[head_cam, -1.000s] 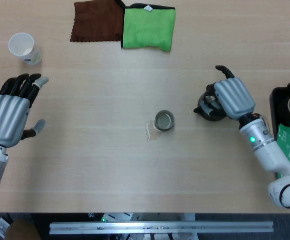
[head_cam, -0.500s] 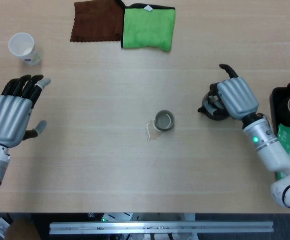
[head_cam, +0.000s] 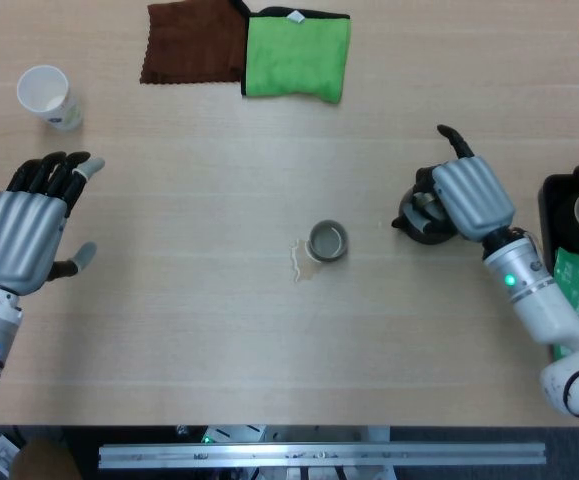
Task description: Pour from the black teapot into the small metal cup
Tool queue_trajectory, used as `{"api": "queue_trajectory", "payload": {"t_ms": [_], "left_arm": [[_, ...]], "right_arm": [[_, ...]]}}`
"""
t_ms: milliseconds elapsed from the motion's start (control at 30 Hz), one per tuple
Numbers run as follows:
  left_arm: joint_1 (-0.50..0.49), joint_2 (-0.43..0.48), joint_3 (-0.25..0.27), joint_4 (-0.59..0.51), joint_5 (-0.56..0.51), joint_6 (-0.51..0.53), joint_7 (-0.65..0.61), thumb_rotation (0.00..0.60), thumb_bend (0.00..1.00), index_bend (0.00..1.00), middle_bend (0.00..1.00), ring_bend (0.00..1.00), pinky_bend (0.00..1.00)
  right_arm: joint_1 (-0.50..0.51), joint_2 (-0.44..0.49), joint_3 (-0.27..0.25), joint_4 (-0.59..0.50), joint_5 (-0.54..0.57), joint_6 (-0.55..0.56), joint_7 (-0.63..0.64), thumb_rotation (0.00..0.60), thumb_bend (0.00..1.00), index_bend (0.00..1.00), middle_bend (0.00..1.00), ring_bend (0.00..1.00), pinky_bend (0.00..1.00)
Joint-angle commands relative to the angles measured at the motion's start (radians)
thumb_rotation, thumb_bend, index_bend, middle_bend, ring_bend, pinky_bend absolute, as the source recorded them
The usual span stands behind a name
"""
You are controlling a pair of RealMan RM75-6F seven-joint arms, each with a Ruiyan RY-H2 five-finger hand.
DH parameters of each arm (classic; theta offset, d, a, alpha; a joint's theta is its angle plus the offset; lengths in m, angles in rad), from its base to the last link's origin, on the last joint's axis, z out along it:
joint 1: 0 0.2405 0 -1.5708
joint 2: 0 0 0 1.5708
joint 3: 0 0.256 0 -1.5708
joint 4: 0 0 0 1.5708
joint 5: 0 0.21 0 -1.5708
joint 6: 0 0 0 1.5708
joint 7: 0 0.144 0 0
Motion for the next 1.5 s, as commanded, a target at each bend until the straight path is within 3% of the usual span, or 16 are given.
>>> {"api": "queue_trajectory", "payload": {"t_ms": [33,333,633,1500], "left_arm": [[-0.001,-0.001,0.0,0.001,0.0,-0.001,0.0,0.6,0.25,0.11,0.12,0.12,0.16],[-0.003,-0.004,0.002,-0.001,-0.001,-0.001,0.005,0.6,0.25,0.11,0.12,0.12,0.16],[-0.006,-0.005,0.001,-0.007,-0.003,-0.002,0.014,0.6,0.25,0.11,0.12,0.12,0.16],[-0.007,0.01,0.002,-0.018,-0.006,0.0,0.007,0.6,0.25,0.11,0.12,0.12,0.16]], "right_arm": [[0.0,0.004,0.001,-0.003,-0.003,-0.004,0.012,0.525,0.0,0.82,0.68,0.68,0.05],[-0.001,0.017,-0.003,-0.007,-0.016,-0.008,0.027,0.478,0.0,0.8,0.66,0.65,0.04],[0.002,0.046,-0.005,-0.042,-0.015,-0.025,-0.002,0.473,0.0,0.66,0.53,0.49,0.03],[0.03,0.143,0.005,-0.203,0.033,-0.072,-0.224,0.474,0.0,0.44,0.38,0.3,0.0]]}}
